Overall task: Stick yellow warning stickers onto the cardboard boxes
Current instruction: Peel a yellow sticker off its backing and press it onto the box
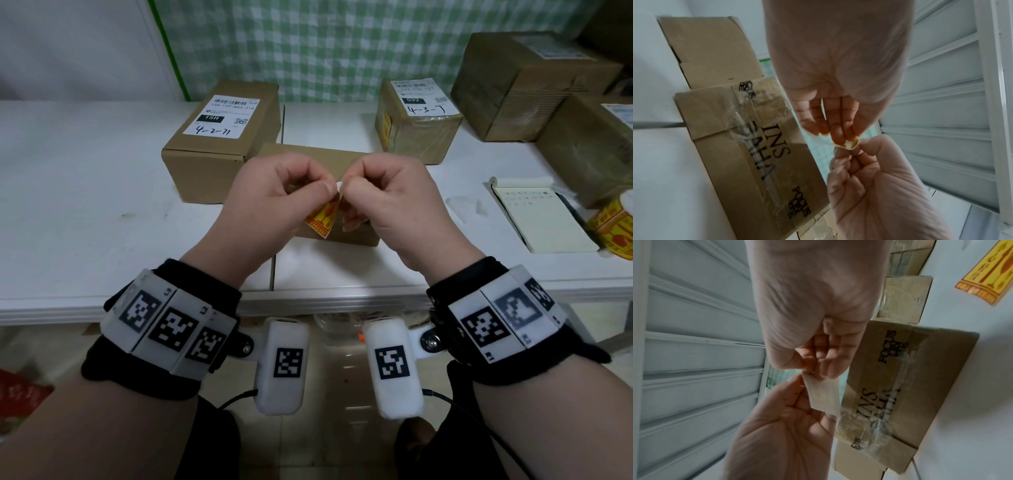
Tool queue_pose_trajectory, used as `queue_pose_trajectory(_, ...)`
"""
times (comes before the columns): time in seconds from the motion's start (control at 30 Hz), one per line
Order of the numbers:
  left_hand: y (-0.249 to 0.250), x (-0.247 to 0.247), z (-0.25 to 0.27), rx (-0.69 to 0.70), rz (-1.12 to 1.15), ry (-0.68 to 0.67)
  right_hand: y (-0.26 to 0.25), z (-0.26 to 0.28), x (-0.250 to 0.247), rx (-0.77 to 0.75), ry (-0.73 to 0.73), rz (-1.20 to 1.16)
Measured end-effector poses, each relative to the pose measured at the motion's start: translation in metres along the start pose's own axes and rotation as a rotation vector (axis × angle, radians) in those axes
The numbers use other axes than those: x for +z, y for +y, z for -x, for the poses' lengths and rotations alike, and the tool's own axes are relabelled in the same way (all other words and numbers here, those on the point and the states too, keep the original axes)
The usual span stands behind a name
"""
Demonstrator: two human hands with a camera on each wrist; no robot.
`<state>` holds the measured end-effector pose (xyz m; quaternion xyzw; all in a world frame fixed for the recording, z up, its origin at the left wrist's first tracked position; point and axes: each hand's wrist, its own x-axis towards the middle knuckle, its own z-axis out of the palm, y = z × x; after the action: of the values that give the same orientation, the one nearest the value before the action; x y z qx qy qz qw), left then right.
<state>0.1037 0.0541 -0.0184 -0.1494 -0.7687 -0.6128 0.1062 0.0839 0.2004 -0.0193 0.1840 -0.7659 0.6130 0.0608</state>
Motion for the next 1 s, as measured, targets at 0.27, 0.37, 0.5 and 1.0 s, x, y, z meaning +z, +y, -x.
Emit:
queue_pose_trajectory(0.27, -0.003, 0.001, -0.003, -0.089, 0.181, 0.019, 0.002, -0.001, 0.000, 0.071, -0.023, -0.208)
queue_pose_trajectory(0.37, -0.001, 0.001, -0.002, -0.116, 0.124, -0.062, 0.000, -0.001, 0.001, 0.041, -0.036, -0.168)
queue_pose_trajectory(0.5, -0.001, 0.004, -0.001, -0.107, 0.023, -0.098, -0.001, -0.001, 0.003, 0.003, -0.036, -0.106)
queue_pose_trajectory(1.0, -0.005, 0.010, -0.003, -0.151, 0.255, -0.010, -0.004, -0.003, 0.006, 0.207, -0.064, -0.332)
